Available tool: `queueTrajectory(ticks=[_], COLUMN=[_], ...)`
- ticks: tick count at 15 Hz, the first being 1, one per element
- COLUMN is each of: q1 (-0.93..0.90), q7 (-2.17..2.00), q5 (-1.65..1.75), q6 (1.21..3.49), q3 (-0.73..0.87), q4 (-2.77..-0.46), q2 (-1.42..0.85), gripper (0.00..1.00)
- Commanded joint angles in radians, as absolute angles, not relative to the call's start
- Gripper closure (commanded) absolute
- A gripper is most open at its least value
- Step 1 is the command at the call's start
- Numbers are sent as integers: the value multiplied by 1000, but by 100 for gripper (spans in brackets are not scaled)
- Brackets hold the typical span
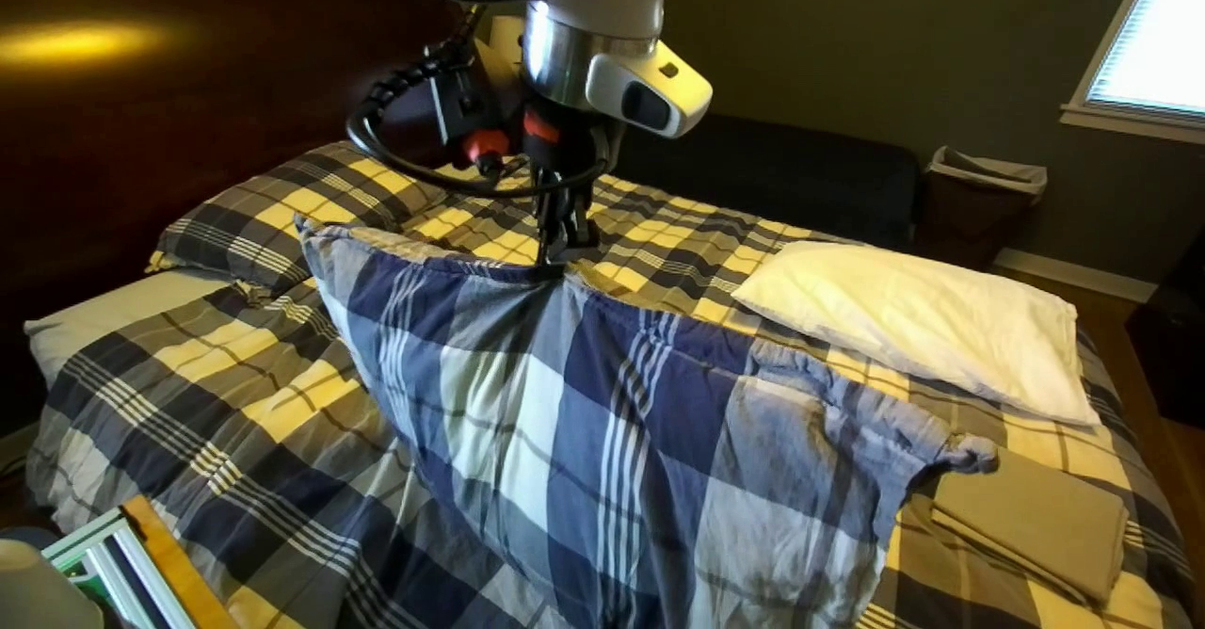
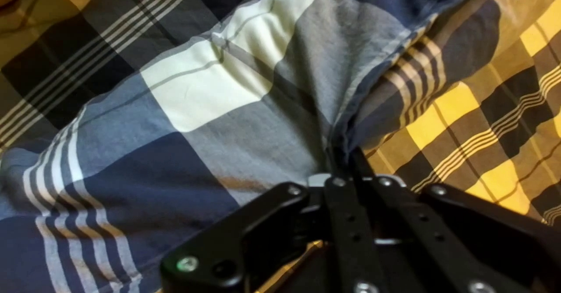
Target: Flip the pillow
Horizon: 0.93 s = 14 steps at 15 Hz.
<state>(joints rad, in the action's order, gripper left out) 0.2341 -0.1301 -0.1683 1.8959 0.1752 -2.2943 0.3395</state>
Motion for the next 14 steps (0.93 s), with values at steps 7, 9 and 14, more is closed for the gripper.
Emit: queueTrajectory(ticks=[7, 9, 14], q1=[210, 207, 199], q7=[-120, -105, -93], q5=[-314, -375, -468], q6=[2100, 2150, 2267], q3=[207, 206, 194], q4=[-2190, -2177, -2150], q2=[125, 93, 10], gripper=[99, 99, 99])
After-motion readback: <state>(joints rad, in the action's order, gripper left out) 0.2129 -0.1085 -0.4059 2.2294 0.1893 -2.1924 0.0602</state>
